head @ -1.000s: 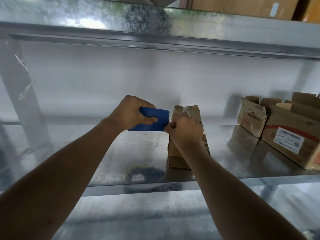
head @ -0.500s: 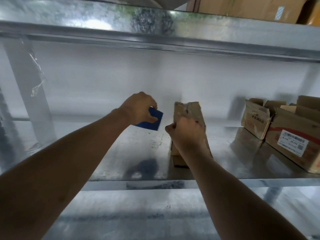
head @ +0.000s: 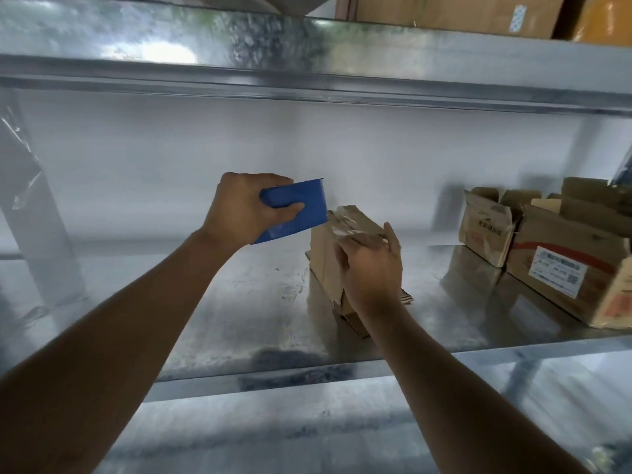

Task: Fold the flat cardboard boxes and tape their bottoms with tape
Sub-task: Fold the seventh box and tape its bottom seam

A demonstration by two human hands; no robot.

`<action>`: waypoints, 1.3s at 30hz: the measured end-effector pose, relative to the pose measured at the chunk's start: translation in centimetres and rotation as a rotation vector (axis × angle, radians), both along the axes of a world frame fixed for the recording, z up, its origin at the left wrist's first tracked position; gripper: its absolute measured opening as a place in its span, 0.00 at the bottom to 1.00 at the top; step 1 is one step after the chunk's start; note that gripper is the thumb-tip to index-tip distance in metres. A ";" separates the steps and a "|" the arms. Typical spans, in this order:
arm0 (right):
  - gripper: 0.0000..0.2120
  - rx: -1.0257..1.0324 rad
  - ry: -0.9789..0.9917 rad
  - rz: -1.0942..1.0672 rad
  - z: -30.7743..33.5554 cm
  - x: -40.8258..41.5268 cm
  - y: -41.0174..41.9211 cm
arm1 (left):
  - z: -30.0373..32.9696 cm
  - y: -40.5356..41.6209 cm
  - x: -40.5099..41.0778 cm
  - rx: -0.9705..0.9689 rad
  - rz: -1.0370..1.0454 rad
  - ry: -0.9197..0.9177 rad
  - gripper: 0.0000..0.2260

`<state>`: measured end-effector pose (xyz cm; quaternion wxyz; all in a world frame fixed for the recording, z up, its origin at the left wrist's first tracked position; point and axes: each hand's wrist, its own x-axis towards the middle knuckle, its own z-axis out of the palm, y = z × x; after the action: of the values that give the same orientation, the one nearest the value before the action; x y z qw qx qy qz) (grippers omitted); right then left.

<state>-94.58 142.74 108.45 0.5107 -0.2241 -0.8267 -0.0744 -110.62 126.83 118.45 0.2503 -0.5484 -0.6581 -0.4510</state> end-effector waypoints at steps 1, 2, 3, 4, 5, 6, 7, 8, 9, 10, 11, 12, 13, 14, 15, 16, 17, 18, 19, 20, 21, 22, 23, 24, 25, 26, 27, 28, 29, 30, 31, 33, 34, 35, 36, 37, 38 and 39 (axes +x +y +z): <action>0.10 0.015 0.015 0.014 0.0 0.3 0.1 | -0.2 0.0 0.0 0.021 -0.020 -0.017 0.11; 0.14 0.017 0.010 0.036 0.2 0.6 0.1 | -0.4 0.1 0.0 0.038 -0.028 -0.026 0.13; 0.18 -0.003 -0.017 0.062 0.5 1.0 0.0 | -0.6 0.1 0.0 0.053 -0.024 -0.029 0.14; 0.21 -0.040 -0.060 0.082 0.9 1.2 -0.1 | -0.8 0.1 0.0 0.065 -0.025 -0.032 0.14; 0.23 -0.064 -0.105 0.091 1.3 1.5 -0.1 | -1.0 0.0 0.1 0.074 -0.032 -0.040 0.14; 0.23 -0.069 -0.137 0.084 1.8 1.7 -0.1 | -1.2 -0.2 0.2 0.081 -0.047 -0.051 0.14; 0.22 -0.067 -0.149 0.080 2.1 2.0 0.1 | -1.3 -0.4 0.3 0.086 -0.063 -0.056 0.14; 0.21 -0.080 -0.147 0.083 2.3 2.2 0.1 | -1.4 -0.6 0.4 0.088 -0.073 -0.057 0.15; 0.21 -0.102 -0.143 0.092 2.5 2.6 0.0 | -1.5 -0.8 0.6 0.095 -0.077 -0.054 0.15; 0.22 -0.124 -0.165 0.105 2.8 3.0 0.0 | -1.6 -0.9 0.8 0.105 -0.078 -0.052 0.14; 0.22 -0.134 -0.221 0.113 3.2 3.6 0.1 | -1.7 -1.0 1.0 0.117 -0.073 -0.047 0.13; 0.22 -0.146 -0.306 0.111 3.6 4.2 0.2 | -1.7 -1.1 1.4 0.122 -0.071 -0.043 0.13; 0.21 -0.149 -0.389 0.101 4.0 4.9 0.5 | -1.8 -1.3 1.8 0.125 -0.062 -0.038 0.14; 0.20 -0.142 -0.449 0.084 4.3 5.4 0.8 | -1.9 -1.4 2.2 0.129 -0.058 -0.039 0.16; 0.18 -0.128 -0.487 0.063 4.6 5.9 1.0 | -2.0 -1.5 2.3 0.138 -0.048 -0.051 0.15; 0.17 -0.113 -0.512 0.041 4.9 6.2 1.0 | -2.1 -1.5 2.5 0.144 -0.033 -0.071 0.13; 0.17 -0.097 -0.530 0.023 5.0 6.4 0.8 | -2.2 -1.7 2.6 0.147 -0.008 -0.099 0.13; 0.18 -0.089 -0.546 0.013 5.1 6.5 0.7 | -2.3 -1.8 2.9 0.153 0.013 -0.126 0.13; 0.19 -0.083 -0.566 0.007 5.1 6.5 0.6 | -2.3 -2.0 3.3 0.158 0.031 -0.143 0.13; 0.20 -0.076 -0.585 0.001 5.1 6.6 0.6 | -2.3 -2.3 3.8 0.163 0.043 -0.152 0.13; 0.20 -0.064 -0.599 -0.007 5.1 6.8 0.7 | -2.1 -2.6 4.3 0.167 0.049 -0.156 0.12; 0.19 -0.048 -0.599 -0.018 5.2 7.1 0.8 | -2.1 -2.9 4.9 0.173 0.051 -0.160 0.11; 0.18 -0.032 -0.594 -0.033 5.4 7.4 0.9 | -2.0 -3.1 5.4 0.185 0.051 -0.171 0.11; 0.18 -0.020 -0.588 -0.049 5.6 7.8 0.9 | -1.9 -3.4 5.9 0.197 0.060 -0.188 0.11; 0.18 -0.018 -0.578 -0.062 5.6 8.1 1.0 | -1.8 -3.7 6.3 0.208 0.072 -0.210 0.13; 0.19 -0.029 -0.563 -0.072 5.7 8.4 1.2 | -1.9 -4.0 6.6 0.215 0.083 -0.226 0.14; 0.18 -0.053 -0.540 -0.076 5.7 8.8 1.6 | -1.9 -4.2 7.1 0.219 0.092 -0.241 0.16; 0.18 -0.085 -0.513 -0.071 5.6 9.0 2.1 | -1.9 -4.5 7.5 0.220 0.096 -0.257 0.17; 0.17 -0.115 -0.477 -0.060 5.5 9.3 2.6 | -1.9 -4.7 8.0 0.223 0.093 -0.275 0.18; 0.16 -0.153 -0.438 -0.046 5.3 9.6 3.0 | -1.8 -4.9 8.4 0.225 0.090 -0.285 0.18; 0.15 -0.194 -0.403 -0.039 5.2 9.7 3.4 | -1.7 -5.2 8.7 0.228 0.089 -0.286 0.18; 0.16 -0.262 -0.380 -0.049 5.0 9.6 3.6 | -1.7 -5.6 9.2 0.232 0.091 -0.282 0.17; 0.17 -0.279 -0.403 -0.061 5.1 9.5 3.3 | -1.6 -5.7 9.3 0.235 0.089 -0.280 0.17; 0.21 -0.285 -0.435 -0.073 5.2 9.3 2.8 | -1.6 -5.8 9.3 0.237 0.088 -0.279 0.17; 0.26 -0.288 -0.455 -0.062 5.3 9.1 2.0 | -1.6 -5.9 9.3 0.237 0.086 -0.274 0.17; 0.32 -0.316 -0.476 -0.020 5.4 8.9 1.0 | -1.6 -6.0 9.2 0.235 0.085 -0.272 0.17; 0.38 -0.382 -0.488 0.063 5.5 8.6 -0.1 | -1.6 -6.2 9.0 0.236 0.079 -0.270 0.17; 0.43 -0.464 -0.492 0.150 5.4 8.2 -1.2 | -1.6 -6.3 8.7 0.242 0.071 -0.275 0.17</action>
<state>-86.42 141.56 113.86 0.2358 -0.2480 -0.9341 0.1015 -101.91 120.52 116.81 0.2379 -0.4238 -0.6462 -0.5884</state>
